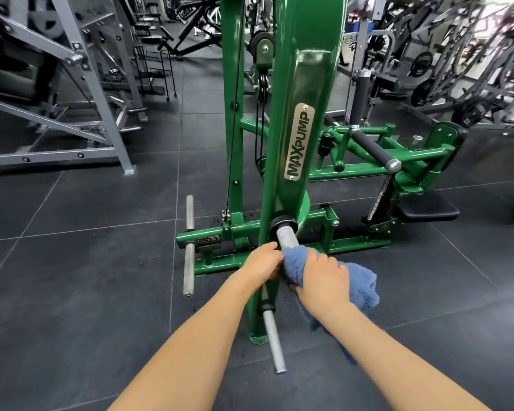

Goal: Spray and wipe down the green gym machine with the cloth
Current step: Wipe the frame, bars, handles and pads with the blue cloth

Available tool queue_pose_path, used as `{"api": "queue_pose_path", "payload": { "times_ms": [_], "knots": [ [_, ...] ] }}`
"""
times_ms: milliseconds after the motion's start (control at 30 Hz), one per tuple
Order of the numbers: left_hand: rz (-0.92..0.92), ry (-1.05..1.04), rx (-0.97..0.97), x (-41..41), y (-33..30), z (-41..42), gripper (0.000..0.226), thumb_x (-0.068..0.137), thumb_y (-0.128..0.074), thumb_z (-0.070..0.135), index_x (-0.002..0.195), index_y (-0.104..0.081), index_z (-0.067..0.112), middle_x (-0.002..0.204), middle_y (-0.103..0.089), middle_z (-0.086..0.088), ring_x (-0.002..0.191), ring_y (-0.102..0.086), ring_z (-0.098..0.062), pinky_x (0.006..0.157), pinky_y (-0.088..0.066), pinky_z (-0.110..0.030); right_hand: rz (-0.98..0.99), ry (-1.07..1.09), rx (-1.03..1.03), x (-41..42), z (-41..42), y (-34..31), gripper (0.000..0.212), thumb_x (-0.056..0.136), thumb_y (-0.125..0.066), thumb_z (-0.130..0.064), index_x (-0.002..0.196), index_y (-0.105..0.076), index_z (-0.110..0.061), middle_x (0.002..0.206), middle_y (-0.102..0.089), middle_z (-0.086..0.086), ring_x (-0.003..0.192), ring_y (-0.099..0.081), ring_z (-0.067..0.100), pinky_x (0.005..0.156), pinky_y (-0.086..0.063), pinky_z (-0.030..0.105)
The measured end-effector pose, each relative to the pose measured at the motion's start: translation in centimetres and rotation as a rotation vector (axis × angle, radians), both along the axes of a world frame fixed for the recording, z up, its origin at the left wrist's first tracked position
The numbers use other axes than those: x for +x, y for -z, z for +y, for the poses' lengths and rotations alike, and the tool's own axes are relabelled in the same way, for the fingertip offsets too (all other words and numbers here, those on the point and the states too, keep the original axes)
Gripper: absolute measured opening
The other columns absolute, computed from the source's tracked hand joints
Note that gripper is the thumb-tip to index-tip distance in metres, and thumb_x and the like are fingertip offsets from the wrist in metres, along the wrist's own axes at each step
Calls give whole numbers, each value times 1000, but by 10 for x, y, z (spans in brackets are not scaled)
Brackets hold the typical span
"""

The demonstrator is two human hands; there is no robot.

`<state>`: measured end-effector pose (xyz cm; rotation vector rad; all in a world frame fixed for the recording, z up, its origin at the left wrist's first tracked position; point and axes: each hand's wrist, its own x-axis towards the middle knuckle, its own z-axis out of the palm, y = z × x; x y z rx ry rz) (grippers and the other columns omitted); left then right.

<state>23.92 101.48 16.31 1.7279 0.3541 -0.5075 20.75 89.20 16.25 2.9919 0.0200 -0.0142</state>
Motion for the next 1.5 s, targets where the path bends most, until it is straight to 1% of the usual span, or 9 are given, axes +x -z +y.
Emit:
{"api": "queue_pose_path", "payload": {
  "times_ms": [100, 200, 333, 467, 733, 933, 1033, 1200, 1500],
  "knots": [
    [9, -145, -47, 6, 6, 21, 31, 93, -37, 2, 72, -37, 25, 80, -50, -7, 66, -47, -19, 54, -41, -21, -56, -26, -87, 3, 17, 9, 72, 71, -78, -33, 130, -48, -6, 103, -63, 8, 94, -61, 23, 74, -44, 33],
    [42, -147, 14, 13, 25, 33, 27, 97, -42, 13, 73, -49, 21, 78, -55, 3, 66, -52, -8, 63, -46, -22, -3, -80, -151, 28, 31, 18, 74, 89, -58, -22, 147, -17, 3, 126, -53, 14, 113, -54, 28, 92, -44, 39],
    [144, -13, 22, 29, 30, 32, 22, 98, -39, 17, 99, -61, 13, 102, -64, -6, 83, -59, -17, 64, -42, -23, -13, 33, -156, 62, 50, 18, 62, 93, -50, -18, 144, -23, 3, 122, -57, 9, 108, -57, 24, 90, -45, 37],
    [167, 63, 4, 44, 24, 45, 34, 102, -34, 20, 128, -51, 7, 121, -62, -10, 78, -56, -14, 57, -37, -19, -37, 196, 57, 87, 62, 13, 39, 84, -62, -24, 117, -47, -12, 108, -63, -1, 102, -59, 19, 81, -41, 31],
    [83, 217, 140, 80, 20, 84, 24, 100, -33, 23, 107, -52, 11, 109, -63, -6, 85, -58, -21, 61, -37, -24, -582, 369, 654, 83, 51, 2, 32, 70, -73, -25, 97, -57, -20, 91, -63, -2, 87, -57, 28, 73, -42, 37],
    [6, 353, 247, 100, 18, 88, 24, 94, -40, 16, 83, -61, 11, 108, -69, -18, 96, -66, -31, 70, -44, -29, -368, 110, 136, 96, 87, 22, 60, 45, -86, -23, 96, -61, -2, 87, -60, 15, 82, -58, 35, 69, -48, 42],
    [-9, 432, 286, 101, 23, 93, 29, 94, -40, 12, 103, -66, 4, 109, -69, -15, 93, -67, -29, 61, -44, -23, -407, -73, -58, 95, 78, 35, 59, 36, -79, -1, 92, -62, 1, 86, -58, 19, 80, -56, 36, 63, -46, 42],
    [-19, 476, 250, 95, 17, 98, 21, 95, -38, 6, 96, -58, 12, 95, -58, -8, 78, -59, -21, 35, -34, -8, -393, -185, -58, 95, 62, 27, 57, 30, -79, 3, 84, -66, -5, 82, -60, 13, 73, -59, 32, 56, -46, 37],
    [-129, 532, 297, 97, -10, 97, 30, 92, -36, -1, 90, -62, 14, 104, -65, -15, 86, -61, -23, 54, -44, -19, -378, -378, 176, 88, 52, 17, 66, 23, -86, -6, 87, -73, -17, 97, -71, 0, 86, -69, 23, 71, -50, 33]
  ]
}}
